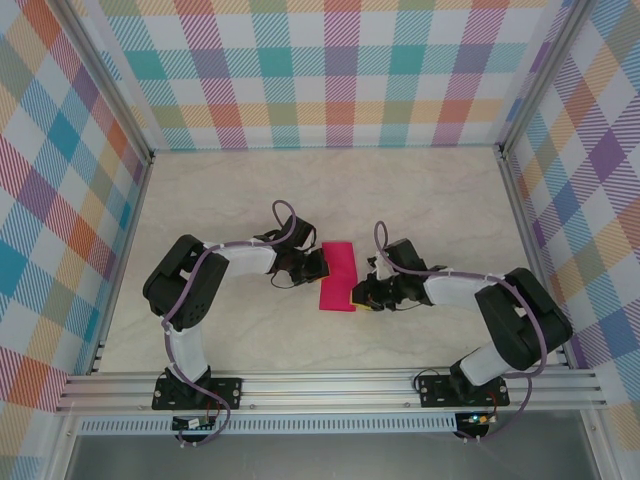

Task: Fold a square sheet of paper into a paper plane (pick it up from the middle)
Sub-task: First fold in half a square sheet of paper at the center of the table.

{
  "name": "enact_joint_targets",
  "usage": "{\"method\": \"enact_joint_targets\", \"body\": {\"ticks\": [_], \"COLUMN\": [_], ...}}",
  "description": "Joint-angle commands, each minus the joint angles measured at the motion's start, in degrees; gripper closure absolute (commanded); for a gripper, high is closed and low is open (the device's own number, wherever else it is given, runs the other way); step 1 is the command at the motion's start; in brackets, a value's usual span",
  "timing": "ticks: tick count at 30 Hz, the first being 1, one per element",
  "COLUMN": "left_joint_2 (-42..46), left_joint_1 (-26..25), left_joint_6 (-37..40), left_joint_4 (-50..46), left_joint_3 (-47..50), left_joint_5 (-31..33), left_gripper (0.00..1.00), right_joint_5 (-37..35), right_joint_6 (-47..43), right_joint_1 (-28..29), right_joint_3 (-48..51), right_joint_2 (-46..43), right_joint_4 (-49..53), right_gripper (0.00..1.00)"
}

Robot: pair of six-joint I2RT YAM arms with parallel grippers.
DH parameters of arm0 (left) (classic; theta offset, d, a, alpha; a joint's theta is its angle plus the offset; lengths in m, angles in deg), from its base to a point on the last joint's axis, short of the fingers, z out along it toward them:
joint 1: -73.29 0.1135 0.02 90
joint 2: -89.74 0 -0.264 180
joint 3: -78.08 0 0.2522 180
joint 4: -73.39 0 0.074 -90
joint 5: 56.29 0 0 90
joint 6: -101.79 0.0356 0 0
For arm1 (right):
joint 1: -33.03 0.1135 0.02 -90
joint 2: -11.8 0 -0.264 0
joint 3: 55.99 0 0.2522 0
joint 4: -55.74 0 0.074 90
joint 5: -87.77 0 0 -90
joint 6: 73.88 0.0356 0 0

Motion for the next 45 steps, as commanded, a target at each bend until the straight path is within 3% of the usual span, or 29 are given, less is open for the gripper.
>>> {"method": "enact_joint_targets", "body": {"ticks": [1, 7, 15, 26, 39, 45], "left_joint_2": [-1.79, -1.90, -1.62, -1.62, -1.59, -1.35], "left_joint_1": [-0.88, -0.90, -0.90, -0.90, -0.89, -0.89], "left_joint_6": [0.88, 0.80, 0.93, 1.00, 1.35, 1.48], "left_joint_4": [-4.90, -4.81, -5.16, -5.16, -5.33, -5.60], "left_joint_3": [2.18, 2.12, 1.97, 2.25, 2.31, 2.48], "left_joint_5": [3.45, 3.36, 3.45, 3.49, 3.28, 3.69], "left_gripper": [1.00, 1.00, 1.00, 1.00, 1.00, 1.00], "right_joint_5": [-3.21, -5.59, -6.54, -3.81, -5.16, -5.81], "right_joint_6": [-2.20, -3.84, -3.53, -1.96, -4.07, -4.37], "right_joint_1": [1.05, 2.51, 3.16, 3.67, 4.13, 4.13], "right_joint_3": [-3.55, -5.65, -0.94, -2.02, 0.73, -1.18], "right_joint_2": [-0.66, 3.92, 8.78, 2.07, 8.42, 4.47], "right_joint_4": [5.03, 7.08, 3.78, 2.89, 3.43, 5.85], "right_gripper": [0.86, 0.88, 0.89, 0.88, 0.90, 0.90]}}
